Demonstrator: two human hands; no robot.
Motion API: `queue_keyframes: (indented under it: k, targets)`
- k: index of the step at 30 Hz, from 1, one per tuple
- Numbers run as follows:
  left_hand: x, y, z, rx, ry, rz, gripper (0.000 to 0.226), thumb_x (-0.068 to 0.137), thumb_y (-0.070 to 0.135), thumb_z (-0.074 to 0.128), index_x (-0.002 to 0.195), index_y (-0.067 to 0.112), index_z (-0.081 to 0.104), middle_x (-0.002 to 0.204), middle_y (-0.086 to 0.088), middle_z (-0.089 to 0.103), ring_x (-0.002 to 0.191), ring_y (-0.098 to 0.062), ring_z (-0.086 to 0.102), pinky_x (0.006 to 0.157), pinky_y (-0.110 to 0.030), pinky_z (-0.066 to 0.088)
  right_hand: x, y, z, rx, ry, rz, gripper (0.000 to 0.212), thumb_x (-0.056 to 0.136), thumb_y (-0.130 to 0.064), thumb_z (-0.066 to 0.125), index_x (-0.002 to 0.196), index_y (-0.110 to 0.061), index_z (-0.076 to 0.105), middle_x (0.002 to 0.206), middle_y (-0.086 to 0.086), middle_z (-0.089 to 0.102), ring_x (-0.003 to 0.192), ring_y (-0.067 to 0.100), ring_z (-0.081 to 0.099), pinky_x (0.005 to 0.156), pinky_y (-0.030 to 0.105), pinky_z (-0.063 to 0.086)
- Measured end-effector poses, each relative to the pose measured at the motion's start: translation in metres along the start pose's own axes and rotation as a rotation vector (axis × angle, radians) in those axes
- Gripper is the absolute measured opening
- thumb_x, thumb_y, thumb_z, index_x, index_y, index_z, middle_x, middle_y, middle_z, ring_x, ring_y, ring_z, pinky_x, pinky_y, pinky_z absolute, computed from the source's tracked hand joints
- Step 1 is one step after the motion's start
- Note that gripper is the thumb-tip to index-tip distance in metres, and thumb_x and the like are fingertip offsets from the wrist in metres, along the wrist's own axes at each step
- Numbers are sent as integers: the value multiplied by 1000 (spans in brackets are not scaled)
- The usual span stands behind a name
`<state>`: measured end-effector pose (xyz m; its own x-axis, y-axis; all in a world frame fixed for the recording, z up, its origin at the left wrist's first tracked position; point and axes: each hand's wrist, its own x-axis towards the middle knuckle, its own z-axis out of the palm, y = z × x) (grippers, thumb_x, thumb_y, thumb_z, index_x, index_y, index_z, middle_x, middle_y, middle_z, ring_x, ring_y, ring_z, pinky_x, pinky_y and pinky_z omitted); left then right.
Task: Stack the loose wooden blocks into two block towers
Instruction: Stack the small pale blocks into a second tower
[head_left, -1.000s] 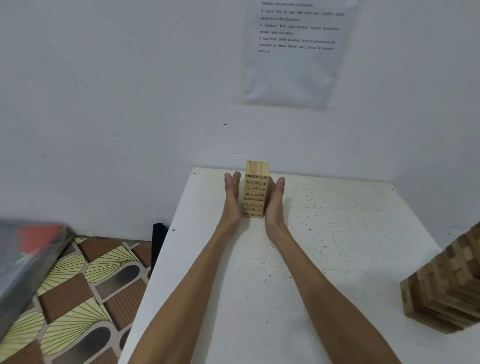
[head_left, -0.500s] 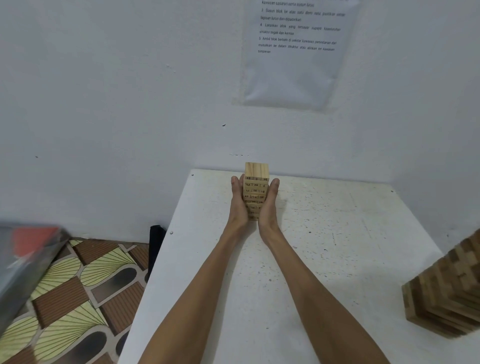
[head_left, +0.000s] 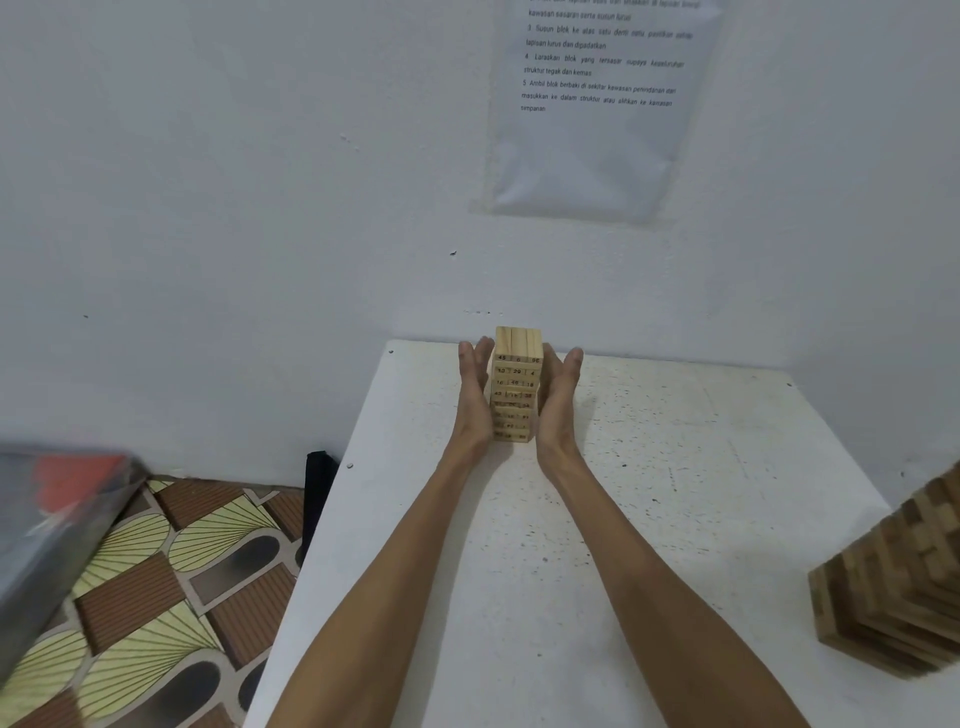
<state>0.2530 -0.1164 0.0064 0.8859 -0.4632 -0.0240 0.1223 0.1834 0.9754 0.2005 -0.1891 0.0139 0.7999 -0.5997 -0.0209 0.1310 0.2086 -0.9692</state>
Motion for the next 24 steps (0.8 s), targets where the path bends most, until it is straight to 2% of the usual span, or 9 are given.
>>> queue_keyframes:
  k: [3,5,6,9,14,17,20,21,24]
  targets:
    - [-7,21,8,-15,-3,54,87,98,79,13,149,20,51,142,-7,63,130,-20,61,109,-42,51,4,-6,4,-3,-15,-20,100,83,-93,20,158,-29,40,152,-2,55,135,16,57,107,39,50]
    - [-9,24,12,-22,-34,71,81,105,65,7,138,13,59,126,-10,72,117,-20,69,94,-29,57,5,-7,7,-26,-37,-49,95,89,-89,18,152,-24,50,136,3,68,123,19,67,103,43,55]
    - [-9,24,14,-23,-47,76,80,106,62,6,135,12,61,122,-11,73,114,-20,70,91,-28,56,4,-8,8,-38,-38,-58,93,92,-85,16,147,-22,55,128,3,72,118,19,69,101,43,56]
    - [-12,25,16,-34,-48,73,79,106,62,7,132,13,63,117,-10,75,111,-20,72,93,-30,57,2,-8,12,-36,-41,-57,90,94,-82,15,136,-20,65,118,3,76,112,18,72,98,40,57]
    - [-13,26,15,-47,-39,56,83,104,67,9,133,12,64,120,-10,75,115,-23,70,107,-41,52,-2,-10,18,-33,-17,-63,81,101,-72,12,124,-22,72,110,2,78,105,17,74,95,39,59]
    - [-11,25,14,-44,-49,58,84,104,67,8,135,11,63,120,-9,75,116,-22,70,107,-41,51,-3,-10,18,-39,-12,-58,79,103,-70,12,126,-22,71,111,1,78,104,16,74,93,38,59]
    - [-11,25,11,-19,-62,60,84,103,69,7,136,13,62,122,-10,74,117,-24,69,105,-42,52,-2,-11,14,-60,-50,-64,82,101,-73,12,133,-22,67,116,2,77,109,16,73,94,38,58]
    - [-11,24,8,-5,-65,59,85,102,73,8,140,17,59,128,-9,71,122,-23,67,108,-45,50,-2,-11,11,-69,-61,-74,80,101,-73,12,136,-22,64,120,2,75,112,16,72,95,36,58]
    - [-8,17,-7,59,-56,57,90,92,85,14,153,27,46,149,3,57,143,-15,48,123,-51,31,-5,-10,-5,-79,-57,-122,73,101,-72,21,147,-26,52,143,-6,62,131,4,58,103,23,48]
